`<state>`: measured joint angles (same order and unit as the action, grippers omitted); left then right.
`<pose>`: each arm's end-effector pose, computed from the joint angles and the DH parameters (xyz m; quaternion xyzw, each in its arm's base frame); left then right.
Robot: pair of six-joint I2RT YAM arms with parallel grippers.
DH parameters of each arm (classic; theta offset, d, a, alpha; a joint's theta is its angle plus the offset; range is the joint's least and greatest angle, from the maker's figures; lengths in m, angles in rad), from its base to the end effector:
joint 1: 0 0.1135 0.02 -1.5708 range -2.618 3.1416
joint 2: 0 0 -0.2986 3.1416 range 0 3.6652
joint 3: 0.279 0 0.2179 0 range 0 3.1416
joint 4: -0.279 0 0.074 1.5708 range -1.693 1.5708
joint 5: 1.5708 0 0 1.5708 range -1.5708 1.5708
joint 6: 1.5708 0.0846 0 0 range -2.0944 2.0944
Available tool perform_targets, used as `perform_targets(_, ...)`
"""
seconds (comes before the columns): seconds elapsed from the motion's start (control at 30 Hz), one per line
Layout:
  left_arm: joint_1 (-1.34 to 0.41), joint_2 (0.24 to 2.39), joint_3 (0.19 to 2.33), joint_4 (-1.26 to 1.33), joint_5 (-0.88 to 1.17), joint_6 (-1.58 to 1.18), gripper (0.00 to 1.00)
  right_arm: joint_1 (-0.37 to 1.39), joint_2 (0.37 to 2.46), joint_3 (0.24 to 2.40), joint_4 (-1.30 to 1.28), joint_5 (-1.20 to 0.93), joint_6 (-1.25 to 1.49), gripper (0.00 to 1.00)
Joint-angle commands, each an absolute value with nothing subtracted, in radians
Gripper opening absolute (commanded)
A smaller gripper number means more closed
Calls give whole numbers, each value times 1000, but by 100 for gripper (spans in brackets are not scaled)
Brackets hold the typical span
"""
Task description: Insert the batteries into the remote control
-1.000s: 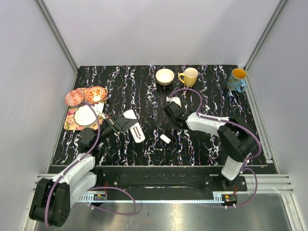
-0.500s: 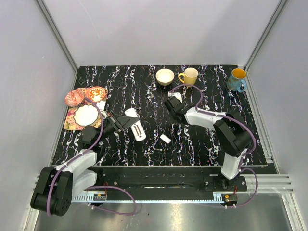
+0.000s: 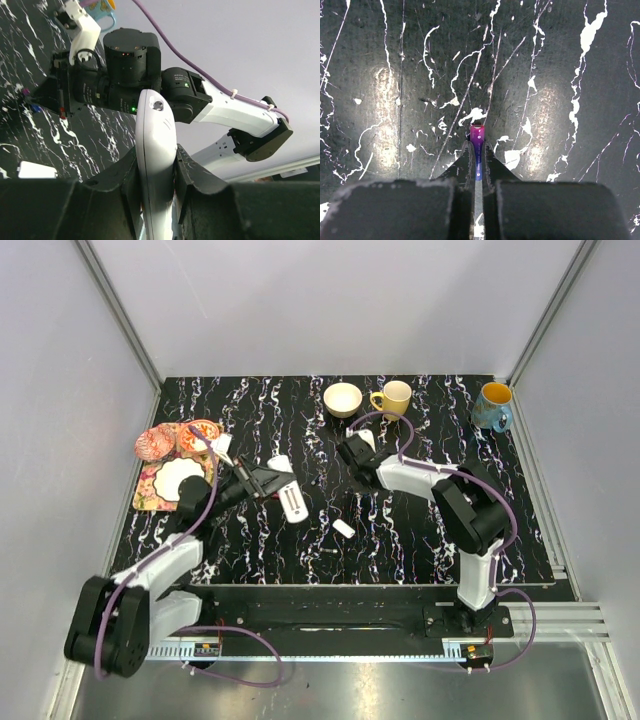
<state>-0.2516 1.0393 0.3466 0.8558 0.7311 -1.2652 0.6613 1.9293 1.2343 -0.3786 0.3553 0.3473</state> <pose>0.1829 -0.1053 0.3056 -0.0551 0.6607 -0.6576 0.3578 0.3316 0.2207 0.1703 -0.1062 0.9491 -0.0329 0.2948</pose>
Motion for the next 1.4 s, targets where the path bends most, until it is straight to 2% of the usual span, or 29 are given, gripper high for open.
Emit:
perform_targets(0.0, -288, 1147, 403, 1021, 769, -1350, 0, 641, 1976, 1240, -414, 347, 354, 0)
perform_targets(0.13, -307, 1175, 405, 1080, 761, -1364, 0, 630, 1974, 1227, -422, 342, 344, 1)
perform_targets(0.23, -311, 1149, 410, 1025, 753, -1327, 0, 629, 1956, 1216, -422, 337, 337, 14)
perform_targets(0.27, -311, 1140, 414, 1010, 750, -1306, 0, 629, 1948, 1213, -420, 334, 341, 25)
perform_targets(0.4, -313, 1091, 433, 918, 739, -1243, 0, 629, 1927, 1210, -422, 321, 351, 47)
perform_targets(0.5, -314, 1065, 439, 867, 736, -1213, 0, 629, 1913, 1213, -431, 308, 357, 54)
perform_targets(0.6, -314, 1052, 431, 853, 735, -1206, 0, 629, 1896, 1198, -433, 288, 364, 54)
perform_targets(0.8, -316, 1057, 408, 871, 733, -1212, 0, 629, 1864, 1134, -416, 256, 377, 44)
perform_targets(1.07, -318, 1063, 399, 891, 735, -1216, 0, 629, 1855, 1091, -403, 261, 391, 39)
perform_targets(1.37, -318, 1077, 385, 916, 730, -1224, 0, 629, 1865, 1081, -394, 250, 400, 20)
